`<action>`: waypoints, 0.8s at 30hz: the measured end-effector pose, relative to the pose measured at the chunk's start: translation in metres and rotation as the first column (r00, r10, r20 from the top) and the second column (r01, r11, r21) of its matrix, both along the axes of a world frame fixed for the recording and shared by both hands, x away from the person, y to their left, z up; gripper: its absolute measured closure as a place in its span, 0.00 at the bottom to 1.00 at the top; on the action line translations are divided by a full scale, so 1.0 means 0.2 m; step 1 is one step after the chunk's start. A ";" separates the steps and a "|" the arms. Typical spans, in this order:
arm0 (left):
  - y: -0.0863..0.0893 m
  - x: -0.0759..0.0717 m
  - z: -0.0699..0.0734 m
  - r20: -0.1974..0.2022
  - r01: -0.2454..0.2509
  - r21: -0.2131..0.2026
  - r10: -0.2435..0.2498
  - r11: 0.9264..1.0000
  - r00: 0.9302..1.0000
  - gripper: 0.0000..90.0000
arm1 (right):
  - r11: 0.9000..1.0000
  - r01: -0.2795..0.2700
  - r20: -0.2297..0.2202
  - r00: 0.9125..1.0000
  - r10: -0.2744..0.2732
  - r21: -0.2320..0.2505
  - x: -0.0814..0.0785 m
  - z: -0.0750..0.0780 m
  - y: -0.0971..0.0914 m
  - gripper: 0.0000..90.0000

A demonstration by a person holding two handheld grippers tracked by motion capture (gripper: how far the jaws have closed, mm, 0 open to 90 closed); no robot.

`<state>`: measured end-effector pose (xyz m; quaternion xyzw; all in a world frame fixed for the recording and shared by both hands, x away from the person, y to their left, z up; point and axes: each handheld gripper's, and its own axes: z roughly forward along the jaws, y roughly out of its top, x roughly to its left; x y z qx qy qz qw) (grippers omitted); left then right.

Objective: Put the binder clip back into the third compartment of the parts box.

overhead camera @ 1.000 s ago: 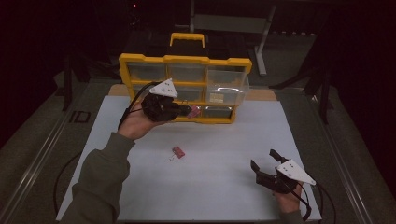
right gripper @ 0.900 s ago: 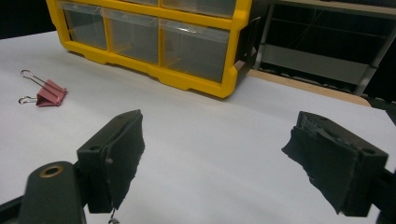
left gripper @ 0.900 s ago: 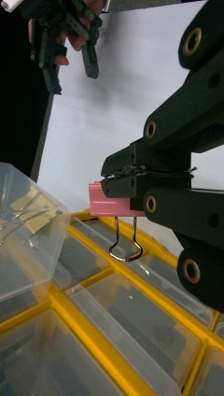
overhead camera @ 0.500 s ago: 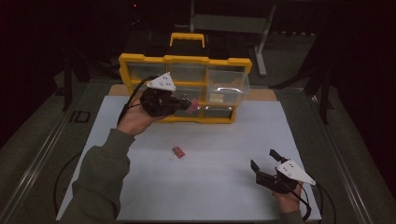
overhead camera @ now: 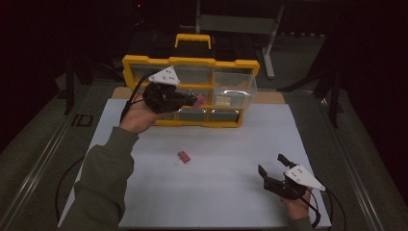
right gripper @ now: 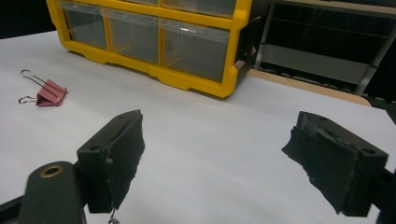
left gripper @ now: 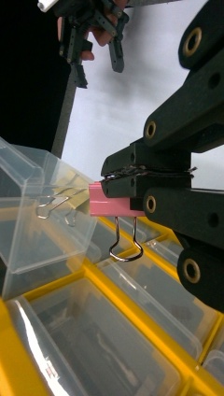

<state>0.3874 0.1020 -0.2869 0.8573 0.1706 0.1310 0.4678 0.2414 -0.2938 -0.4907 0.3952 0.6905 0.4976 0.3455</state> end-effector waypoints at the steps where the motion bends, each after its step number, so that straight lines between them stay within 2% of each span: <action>1: 0.00 0.00 0.01 0.002 0.000 -0.001 0.000 1.000 1.000 0.99 | 1.000 0.000 -0.001 1.000 0.000 0.000 0.00 0.00 0.00 0.18; 24: -0.02 0.02 0.14 0.038 0.004 -0.030 -0.003 1.000 0.999 0.99 | 1.000 0.000 -0.002 1.000 0.000 0.002 0.00 0.00 0.00 0.18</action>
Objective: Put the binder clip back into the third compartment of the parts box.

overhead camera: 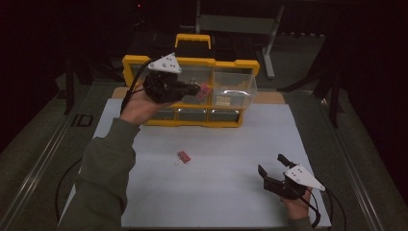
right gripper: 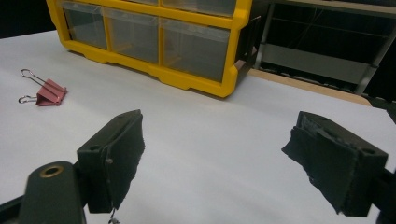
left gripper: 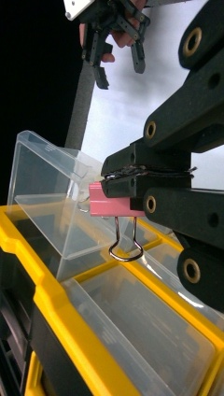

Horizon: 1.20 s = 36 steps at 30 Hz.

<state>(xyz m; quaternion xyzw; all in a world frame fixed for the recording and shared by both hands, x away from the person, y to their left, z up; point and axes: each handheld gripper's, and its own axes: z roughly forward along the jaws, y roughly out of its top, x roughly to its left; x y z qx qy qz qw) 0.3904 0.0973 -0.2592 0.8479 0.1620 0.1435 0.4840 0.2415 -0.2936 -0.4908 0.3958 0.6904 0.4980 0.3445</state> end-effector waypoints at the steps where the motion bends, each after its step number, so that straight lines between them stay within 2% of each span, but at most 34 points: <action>1: 0.00 0.00 0.00 0.000 -0.001 -0.003 0.001 1.000 1.000 0.99 | 1.000 0.000 0.000 1.000 0.000 0.000 0.00 0.00 0.00 0.18; 16: 0.00 0.01 0.07 0.019 -0.004 -0.021 0.005 1.000 1.000 0.99 | 1.000 0.001 0.000 1.000 -0.001 -0.001 0.00 0.00 0.00 0.18; 19: 0.00 0.02 0.10 0.025 -0.004 -0.040 0.005 0.999 1.000 0.99 | 1.000 0.001 0.000 1.000 -0.001 -0.002 0.00 0.00 0.00 0.18; 24: -0.03 0.02 0.14 0.038 0.001 -0.052 0.001 0.999 0.999 0.99 | 1.000 0.001 0.000 1.000 -0.001 -0.003 0.00 0.00 0.00 0.18; 36: -0.10 0.05 0.18 0.039 0.009 -0.046 -0.007 0.999 0.999 0.99 | 1.000 -0.001 0.000 1.000 0.001 -0.004 0.00 0.00 0.00 0.18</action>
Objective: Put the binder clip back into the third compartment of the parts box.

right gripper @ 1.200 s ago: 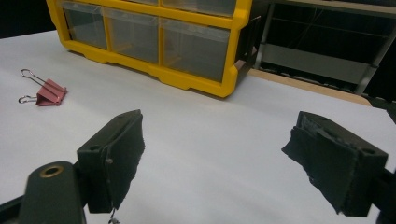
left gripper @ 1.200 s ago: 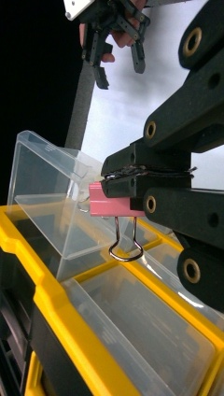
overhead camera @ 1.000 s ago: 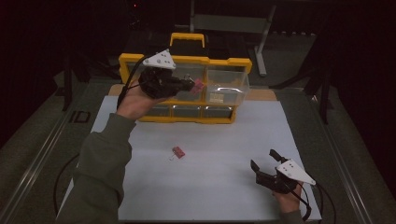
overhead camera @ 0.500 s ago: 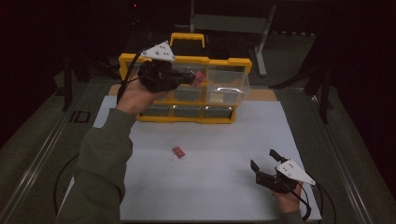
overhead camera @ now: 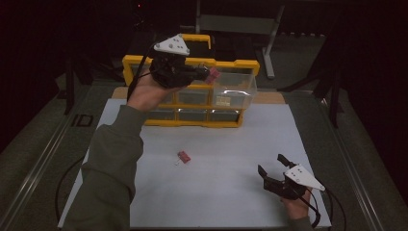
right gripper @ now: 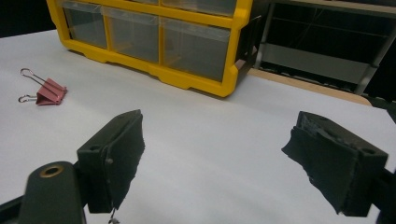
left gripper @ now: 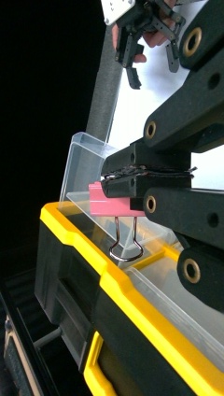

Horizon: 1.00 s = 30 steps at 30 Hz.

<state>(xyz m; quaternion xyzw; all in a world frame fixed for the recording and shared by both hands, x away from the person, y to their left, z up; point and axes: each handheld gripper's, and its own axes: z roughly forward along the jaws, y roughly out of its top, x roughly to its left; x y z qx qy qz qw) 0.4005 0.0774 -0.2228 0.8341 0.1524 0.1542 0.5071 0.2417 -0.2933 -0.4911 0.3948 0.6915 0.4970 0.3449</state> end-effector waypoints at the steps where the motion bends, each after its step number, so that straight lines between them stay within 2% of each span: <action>1: -0.01 0.00 0.00 0.000 0.001 -0.001 -0.001 1.000 1.000 0.99 | 1.000 0.000 -0.001 1.000 0.000 0.001 0.00 0.00 0.00 0.18; 7: -0.04 0.02 0.02 0.000 0.006 -0.015 -0.006 1.000 1.000 0.99 | 1.000 -0.002 -0.001 1.000 0.002 -0.003 0.00 0.00 0.00 0.18; 19: -0.14 0.06 0.02 -0.004 0.011 -0.006 -0.011 1.000 1.000 0.99 | 1.000 -0.003 -0.004 1.000 0.003 -0.001 0.00 0.00 0.00 0.18; 22: -0.16 0.06 0.02 -0.009 0.018 -0.007 -0.018 1.000 1.000 0.99 | 1.000 -0.002 -0.003 1.000 0.002 -0.003 0.00 0.00 0.00 0.18; 24: -0.20 0.07 0.00 -0.032 0.023 -0.005 -0.023 1.000 0.999 0.98 | 1.000 -0.003 -0.003 1.000 0.003 -0.002 0.00 0.00 0.00 0.18; 25: -0.20 0.07 0.00 -0.050 0.036 -0.013 -0.036 0.999 0.998 0.92 | 1.000 -0.003 -0.002 1.000 0.003 -0.003 0.00 0.00 0.00 0.18; 26: -0.21 0.07 -0.01 -0.059 0.034 -0.004 -0.034 0.999 0.998 0.74 | 1.000 -0.003 -0.001 1.000 0.003 -0.002 0.00 0.00 0.00 0.18; 27: -0.21 0.07 -0.02 -0.052 0.013 0.013 -0.012 1.000 0.999 0.61 | 1.000 -0.001 0.000 1.000 0.001 0.000 0.00 0.00 0.00 0.18; 28: -0.21 0.07 -0.02 -0.052 0.013 0.013 -0.012 1.000 0.999 0.53 | 1.000 -0.001 0.000 1.000 0.001 0.000 0.00 0.00 0.00 0.18; 29: -0.21 0.06 -0.02 -0.054 0.001 0.014 -0.001 1.000 0.999 0.53 | 1.000 -0.002 0.000 1.000 0.002 0.003 0.00 0.00 0.00 0.18; 30: -0.20 0.06 -0.02 -0.056 -0.005 0.006 0.005 1.000 0.998 0.44 | 1.000 -0.001 -0.002 1.000 0.001 0.001 0.00 0.00 0.00 0.18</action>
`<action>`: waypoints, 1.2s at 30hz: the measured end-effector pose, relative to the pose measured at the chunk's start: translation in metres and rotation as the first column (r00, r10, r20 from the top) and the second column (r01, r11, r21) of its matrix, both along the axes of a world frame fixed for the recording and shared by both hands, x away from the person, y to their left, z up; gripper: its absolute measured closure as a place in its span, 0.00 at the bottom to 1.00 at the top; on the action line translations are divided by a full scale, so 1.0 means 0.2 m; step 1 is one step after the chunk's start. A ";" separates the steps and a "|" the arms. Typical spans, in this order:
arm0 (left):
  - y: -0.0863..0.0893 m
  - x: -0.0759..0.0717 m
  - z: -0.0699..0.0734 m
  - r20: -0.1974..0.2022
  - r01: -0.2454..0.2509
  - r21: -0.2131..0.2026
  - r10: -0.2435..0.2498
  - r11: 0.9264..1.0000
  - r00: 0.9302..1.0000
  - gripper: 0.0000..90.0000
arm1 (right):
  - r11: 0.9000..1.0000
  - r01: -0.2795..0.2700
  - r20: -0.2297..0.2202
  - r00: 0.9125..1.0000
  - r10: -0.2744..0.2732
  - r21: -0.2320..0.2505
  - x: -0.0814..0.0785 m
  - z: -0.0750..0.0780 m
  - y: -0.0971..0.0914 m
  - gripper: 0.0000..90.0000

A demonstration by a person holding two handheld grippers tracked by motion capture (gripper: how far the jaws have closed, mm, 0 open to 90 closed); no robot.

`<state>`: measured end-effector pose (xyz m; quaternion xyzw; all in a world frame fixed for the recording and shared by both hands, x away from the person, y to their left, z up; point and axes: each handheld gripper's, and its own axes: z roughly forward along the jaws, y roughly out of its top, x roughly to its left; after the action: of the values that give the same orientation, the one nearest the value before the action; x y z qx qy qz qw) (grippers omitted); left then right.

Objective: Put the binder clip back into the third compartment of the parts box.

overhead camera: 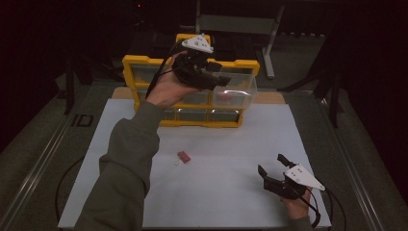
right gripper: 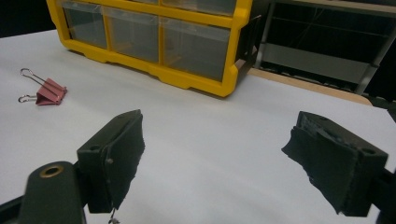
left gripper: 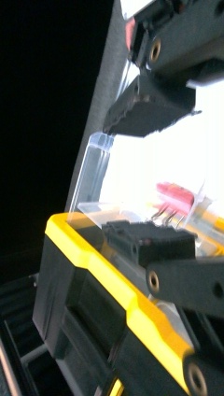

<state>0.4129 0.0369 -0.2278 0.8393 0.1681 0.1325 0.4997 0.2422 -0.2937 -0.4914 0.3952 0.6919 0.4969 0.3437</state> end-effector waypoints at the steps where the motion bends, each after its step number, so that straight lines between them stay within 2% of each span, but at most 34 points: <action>1: 0.00 0.00 0.00 0.001 -0.017 0.005 0.017 1.000 1.000 0.37 | 1.000 -0.001 0.000 1.000 0.001 0.000 0.00 0.00 0.00 0.18; 4: 0.02 -0.01 -0.01 -0.005 -0.034 0.018 0.034 0.999 0.999 0.20 | 1.000 0.000 0.001 1.000 0.000 0.000 0.00 0.00 0.00 0.18; 6: 0.03 -0.01 -0.02 -0.003 -0.037 0.030 0.037 0.999 0.999 0.16 | 1.000 0.000 0.001 1.000 0.000 -0.001 0.00 0.00 0.00 0.18; 22: 0.11 -0.06 -0.08 -0.003 -0.028 0.058 0.028 0.998 1.000 0.13 | 1.000 0.000 0.002 1.000 0.000 -0.004 0.00 0.00 0.00 0.18; 36: 0.15 -0.10 -0.21 -0.016 -0.018 0.084 0.019 0.996 1.000 0.14 | 1.000 0.001 0.002 1.000 -0.001 -0.003 0.00 0.00 0.00 0.18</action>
<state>0.3930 0.0660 -0.2698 0.8591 0.1743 0.1369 0.4613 0.2417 -0.2930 -0.4912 0.3947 0.6921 0.4960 0.3452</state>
